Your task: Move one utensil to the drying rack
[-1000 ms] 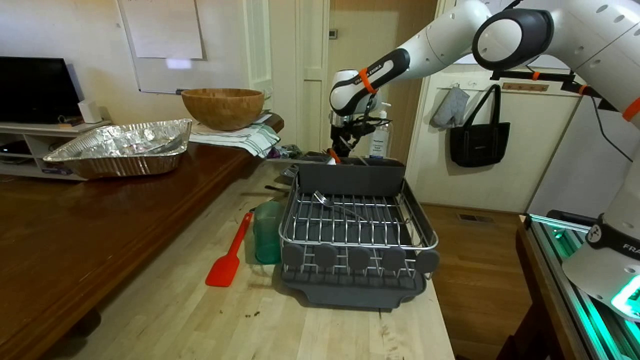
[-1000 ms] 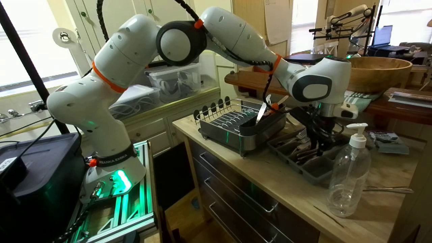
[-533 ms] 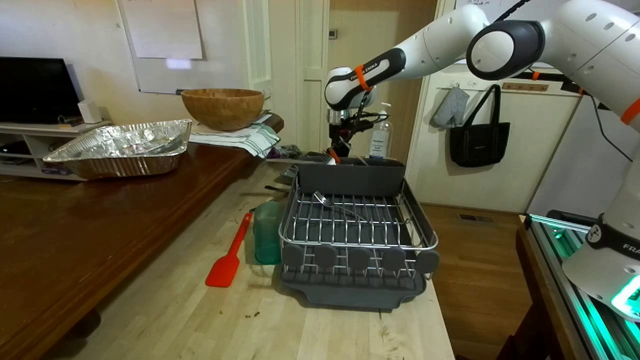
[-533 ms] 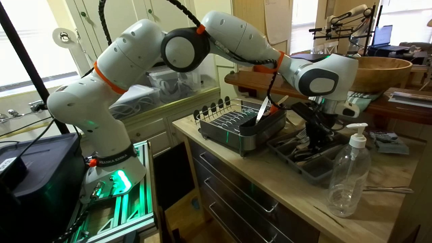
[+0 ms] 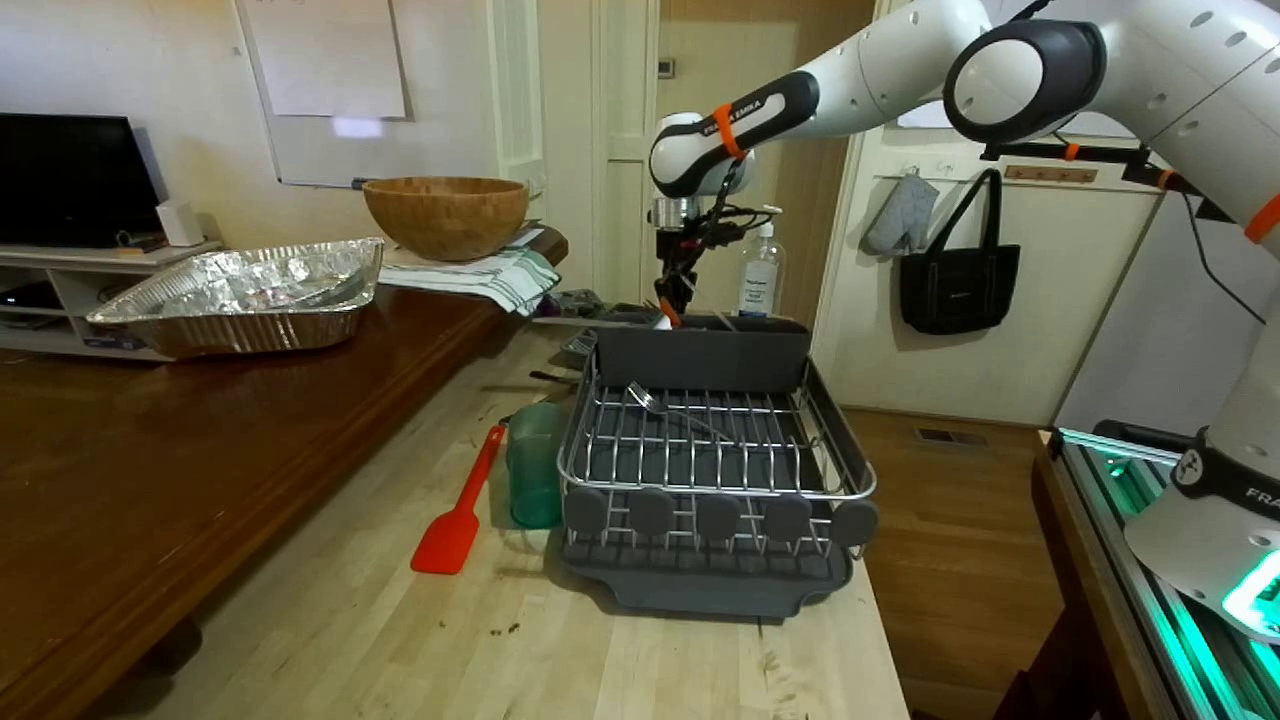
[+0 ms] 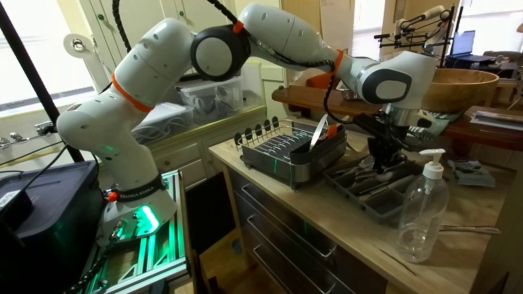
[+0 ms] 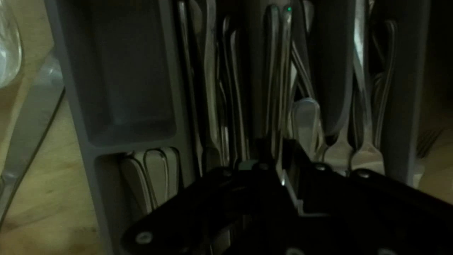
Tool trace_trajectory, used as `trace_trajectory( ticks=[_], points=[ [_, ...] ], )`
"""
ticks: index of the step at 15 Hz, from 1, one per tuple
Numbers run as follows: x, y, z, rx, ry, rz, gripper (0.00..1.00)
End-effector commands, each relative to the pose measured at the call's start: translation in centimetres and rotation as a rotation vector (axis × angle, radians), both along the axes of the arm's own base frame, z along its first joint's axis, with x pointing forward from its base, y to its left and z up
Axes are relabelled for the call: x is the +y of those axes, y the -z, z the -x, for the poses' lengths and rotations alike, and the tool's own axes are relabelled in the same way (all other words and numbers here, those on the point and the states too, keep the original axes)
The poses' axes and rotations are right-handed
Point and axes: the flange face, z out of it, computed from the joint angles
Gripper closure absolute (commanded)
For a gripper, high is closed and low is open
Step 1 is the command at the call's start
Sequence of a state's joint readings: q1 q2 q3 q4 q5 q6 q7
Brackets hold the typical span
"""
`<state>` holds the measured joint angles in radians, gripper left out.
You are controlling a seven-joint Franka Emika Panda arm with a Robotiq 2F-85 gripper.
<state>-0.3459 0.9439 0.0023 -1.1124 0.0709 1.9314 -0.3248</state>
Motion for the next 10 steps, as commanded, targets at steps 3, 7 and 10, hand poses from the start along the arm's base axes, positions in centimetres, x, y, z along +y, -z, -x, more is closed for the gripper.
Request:
trace_trajectory(
  ticks=[3,7,10],
  points=[
    [1.3,-4.3,1.1,-0.043,-0.111,-0.079,0.96],
    [1.1,-6.0,2.7,-0.049,-0.172,-0.090,0.96],
    [0.8,-7.5,4.3,-0.076,-0.231,-0.110,0.96]
  ],
)
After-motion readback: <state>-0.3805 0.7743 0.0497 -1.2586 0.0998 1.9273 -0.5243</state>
